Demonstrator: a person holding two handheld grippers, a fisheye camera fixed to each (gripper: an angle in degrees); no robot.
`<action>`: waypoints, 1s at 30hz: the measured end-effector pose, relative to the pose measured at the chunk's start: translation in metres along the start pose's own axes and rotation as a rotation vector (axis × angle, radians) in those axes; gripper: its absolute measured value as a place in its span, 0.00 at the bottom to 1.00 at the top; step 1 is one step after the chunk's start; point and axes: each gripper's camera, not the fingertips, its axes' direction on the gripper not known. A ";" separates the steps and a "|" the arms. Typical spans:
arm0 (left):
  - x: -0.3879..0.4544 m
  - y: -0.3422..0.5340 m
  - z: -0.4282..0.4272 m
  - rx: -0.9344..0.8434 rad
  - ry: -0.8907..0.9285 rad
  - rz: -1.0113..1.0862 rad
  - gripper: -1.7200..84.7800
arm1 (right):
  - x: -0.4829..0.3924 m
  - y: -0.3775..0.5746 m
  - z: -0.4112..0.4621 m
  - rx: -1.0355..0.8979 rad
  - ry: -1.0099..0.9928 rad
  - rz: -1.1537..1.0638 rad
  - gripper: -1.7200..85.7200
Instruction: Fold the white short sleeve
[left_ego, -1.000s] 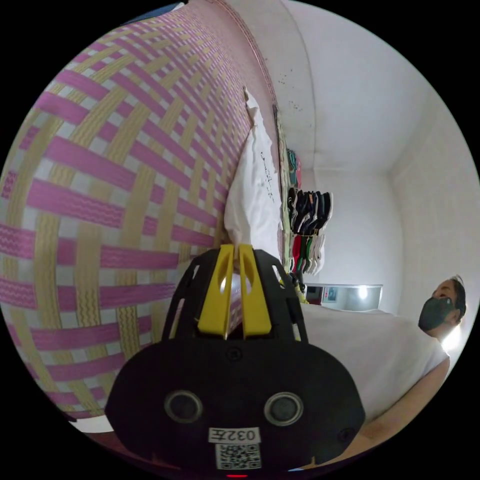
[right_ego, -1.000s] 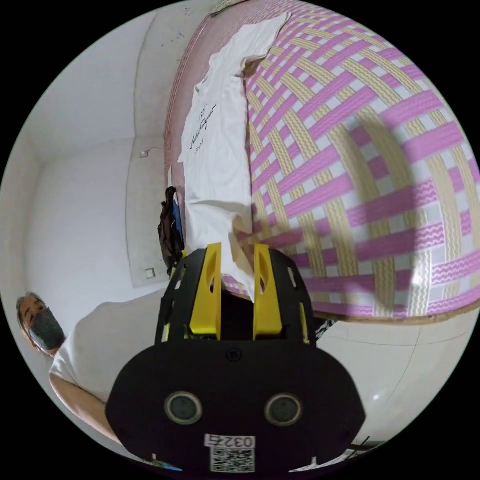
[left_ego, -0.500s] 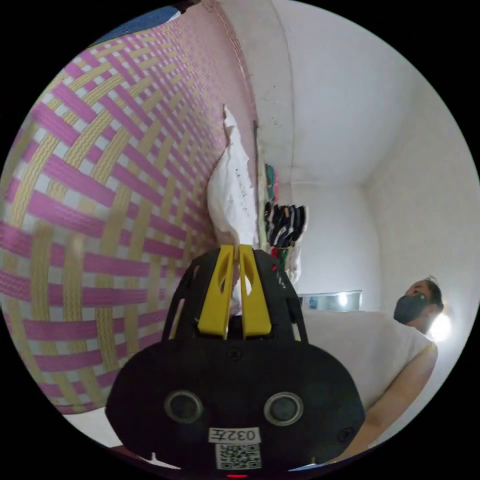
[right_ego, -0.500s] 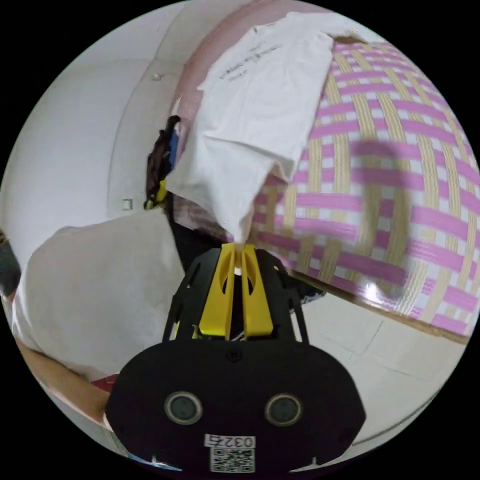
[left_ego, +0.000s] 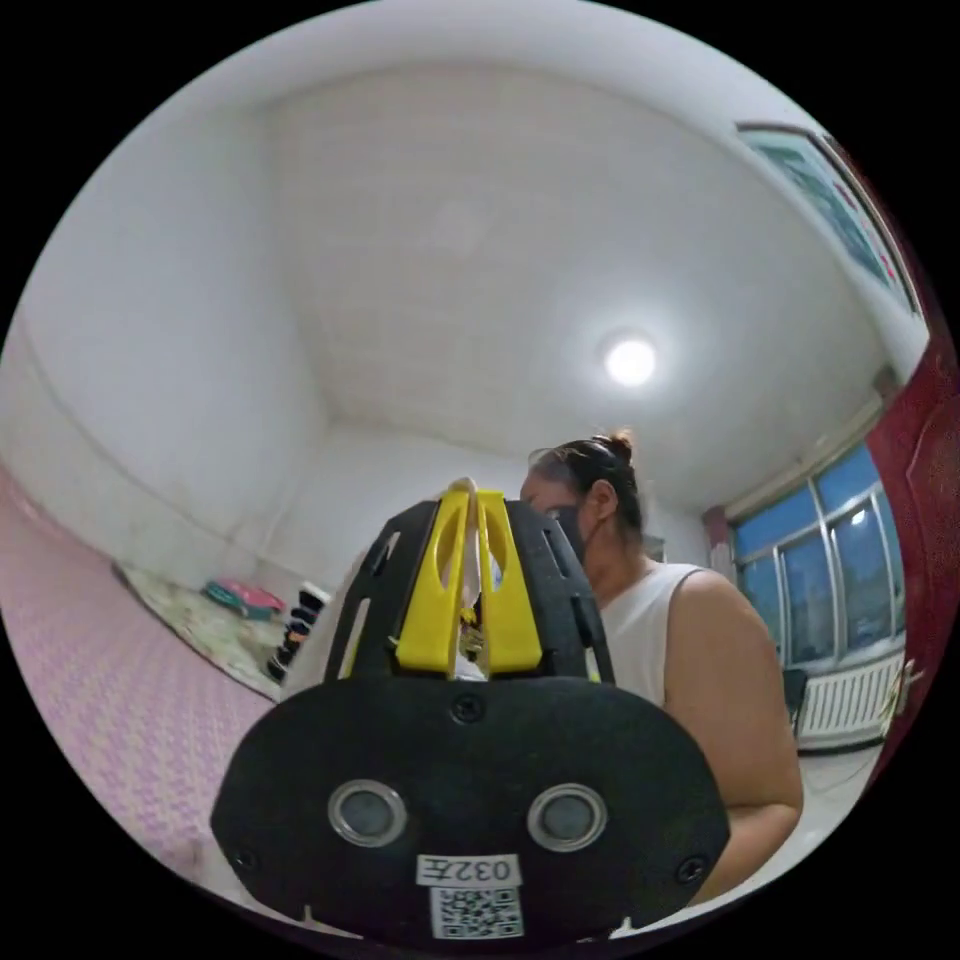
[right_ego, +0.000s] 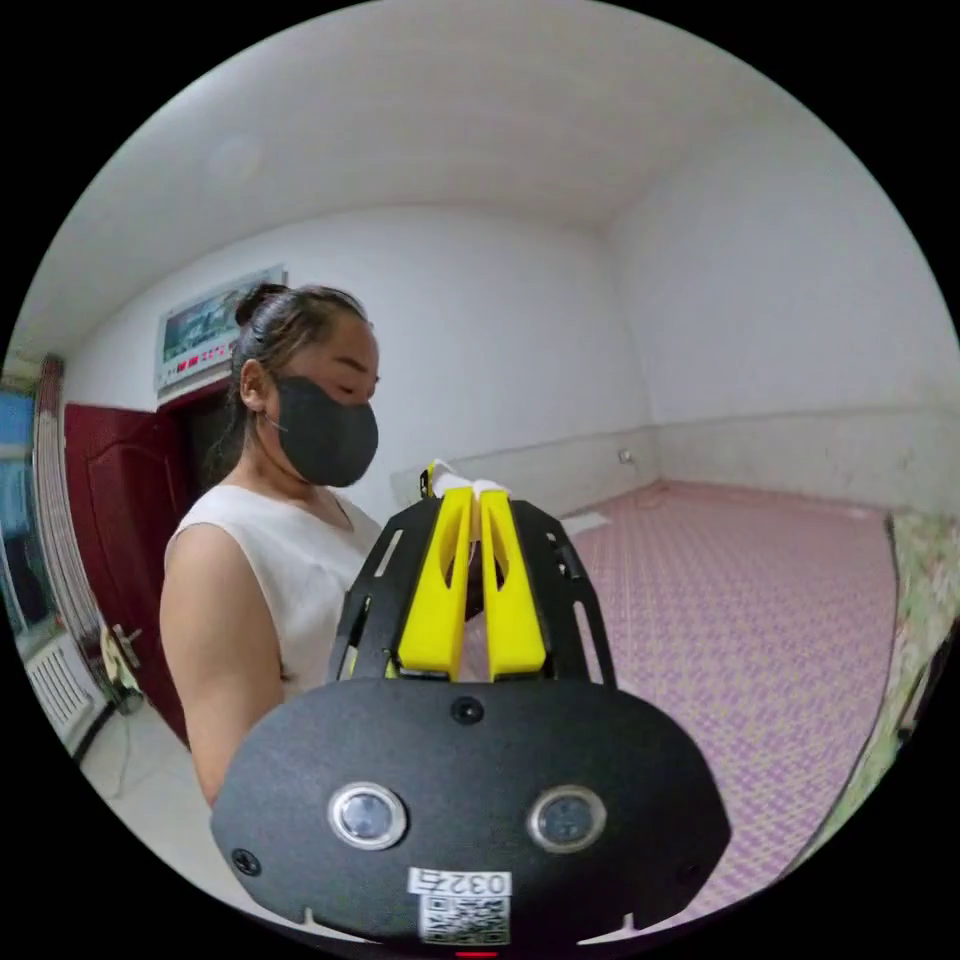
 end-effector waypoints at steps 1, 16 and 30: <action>0.009 -0.018 0.007 -0.009 -0.008 0.042 0.01 | -0.008 -0.014 -0.004 0.006 0.011 -0.040 0.01; -0.231 -0.168 0.019 -0.052 -0.533 -0.375 0.01 | 0.312 -0.153 0.094 -0.099 0.221 0.406 0.01; -0.128 -0.047 0.030 -0.386 -0.593 -0.192 0.01 | 0.193 -0.014 0.056 -0.067 0.300 0.236 0.01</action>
